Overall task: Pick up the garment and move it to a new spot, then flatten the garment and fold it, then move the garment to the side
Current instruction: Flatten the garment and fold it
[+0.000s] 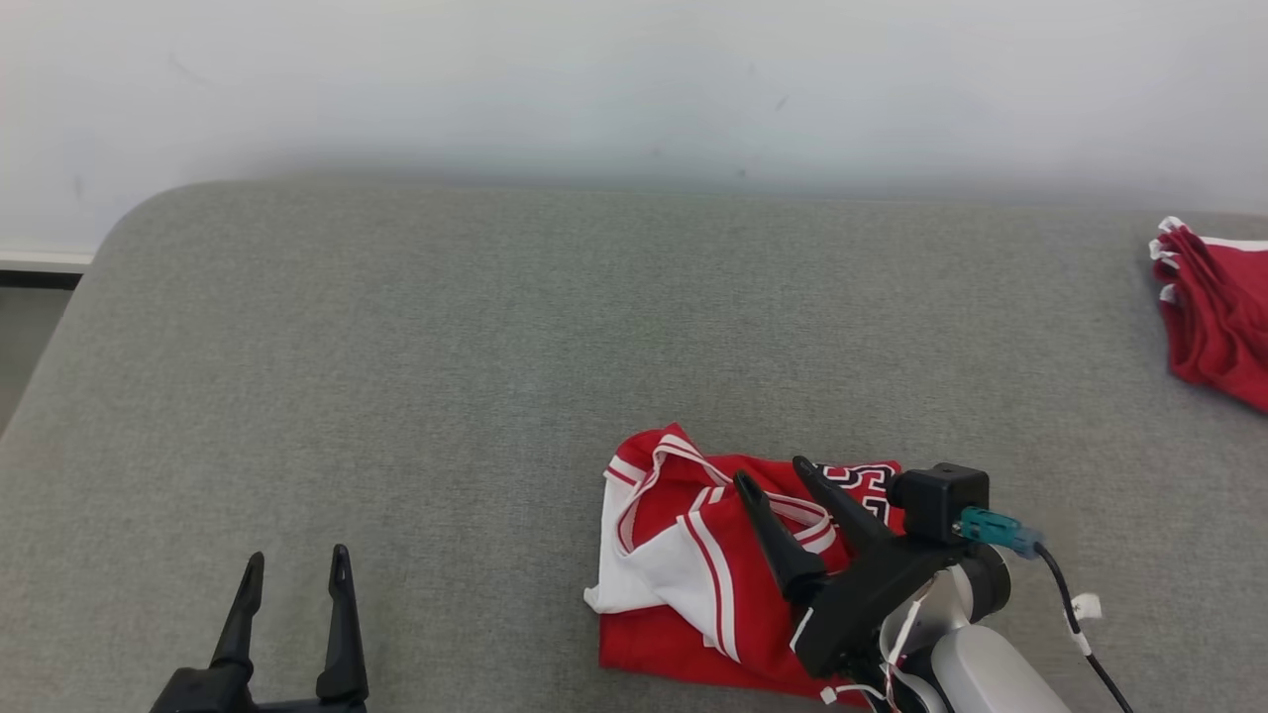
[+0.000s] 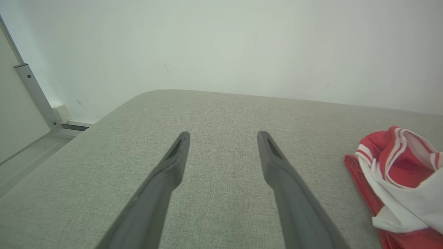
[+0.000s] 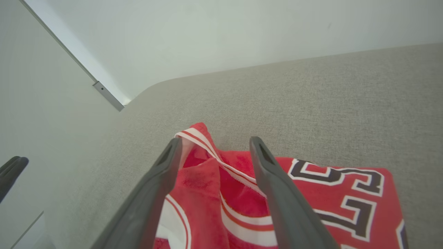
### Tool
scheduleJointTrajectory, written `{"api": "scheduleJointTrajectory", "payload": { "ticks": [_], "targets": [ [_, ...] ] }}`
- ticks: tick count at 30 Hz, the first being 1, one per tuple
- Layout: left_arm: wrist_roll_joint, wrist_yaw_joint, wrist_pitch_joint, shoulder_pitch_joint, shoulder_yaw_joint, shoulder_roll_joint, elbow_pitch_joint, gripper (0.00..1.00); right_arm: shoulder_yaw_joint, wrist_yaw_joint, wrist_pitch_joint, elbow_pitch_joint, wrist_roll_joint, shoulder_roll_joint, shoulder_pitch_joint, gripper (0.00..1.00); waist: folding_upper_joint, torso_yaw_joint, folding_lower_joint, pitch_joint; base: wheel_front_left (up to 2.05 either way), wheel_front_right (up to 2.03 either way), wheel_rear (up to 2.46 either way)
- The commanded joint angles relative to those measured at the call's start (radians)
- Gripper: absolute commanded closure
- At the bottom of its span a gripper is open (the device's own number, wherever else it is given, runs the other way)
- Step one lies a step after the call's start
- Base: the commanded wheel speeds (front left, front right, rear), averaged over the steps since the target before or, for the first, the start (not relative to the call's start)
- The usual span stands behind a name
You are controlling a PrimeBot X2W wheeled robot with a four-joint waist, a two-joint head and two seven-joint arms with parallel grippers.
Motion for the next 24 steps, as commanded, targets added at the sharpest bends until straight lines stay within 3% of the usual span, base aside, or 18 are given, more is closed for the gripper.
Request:
{"api": "scheduleJointTrajectory", "payload": {
  "ticks": [1, 3, 4, 5, 6, 7, 13, 24],
  "targets": [
    [-0.004, 0.0, -0.003, -0.008, -0.003, -0.001, 0.003, 0.0, 0.006, -0.003, -0.001, 0.031, 0.002, 0.008, -0.015, 0.0, 0.0, 0.013, 0.0, 0.003, 0.0, 0.0, 0.0],
    [-0.008, 0.003, -0.003, -0.011, -0.009, -0.001, 0.006, 0.0, 0.012, -0.003, 0.003, 0.079, 0.01, 0.013, -0.03, 0.0, 0.0, 0.024, 0.0, 0.003, 0.0, 0.0, 0.0],
    [-0.01, 0.004, -0.003, -0.013, -0.011, -0.001, 0.008, 0.0, 0.016, -0.003, 0.004, 0.1, 0.014, 0.014, -0.037, 0.25, 0.0, 0.03, 0.0, 0.003, 0.0, 0.0, 0.0],
    [-0.011, 0.005, -0.003, -0.015, -0.011, -0.001, 0.009, 0.0, 0.023, -0.003, 0.001, 0.116, 0.019, 0.014, -0.044, 0.66, 0.0, 0.035, 0.0, 0.003, 0.0, 0.0, 0.0],
    [-0.013, 0.006, -0.003, -0.015, -0.012, -0.001, 0.009, 0.0, 0.031, -0.003, -0.008, 0.128, 0.023, 0.015, -0.048, 0.95, 0.0, 0.039, 0.0, 0.002, 0.0, 0.0, 0.0],
    [-0.018, 0.01, -0.003, -0.01, -0.014, -0.001, 0.004, 0.0, 0.05, -0.003, -0.018, 0.142, 0.036, 0.017, -0.05, 1.0, 0.0, 0.043, 0.0, 0.002, 0.0, 0.0, 0.0],
    [-0.016, 0.013, -0.003, 0.007, -0.009, -0.001, 0.005, 0.0, 0.107, -0.003, -0.053, 0.122, 0.055, 0.004, -0.053, 1.0, 0.0, 0.04, 0.0, -0.002, 0.0, 0.0, 0.0],
    [-0.019, 0.024, -0.003, 0.009, -0.023, -0.001, 0.001, 0.0, 0.285, -0.003, -0.062, -0.033, 0.097, -0.001, 0.047, 1.0, 0.0, 0.026, 0.0, -0.011, 0.0, 0.0, 0.0]
  ]
}}
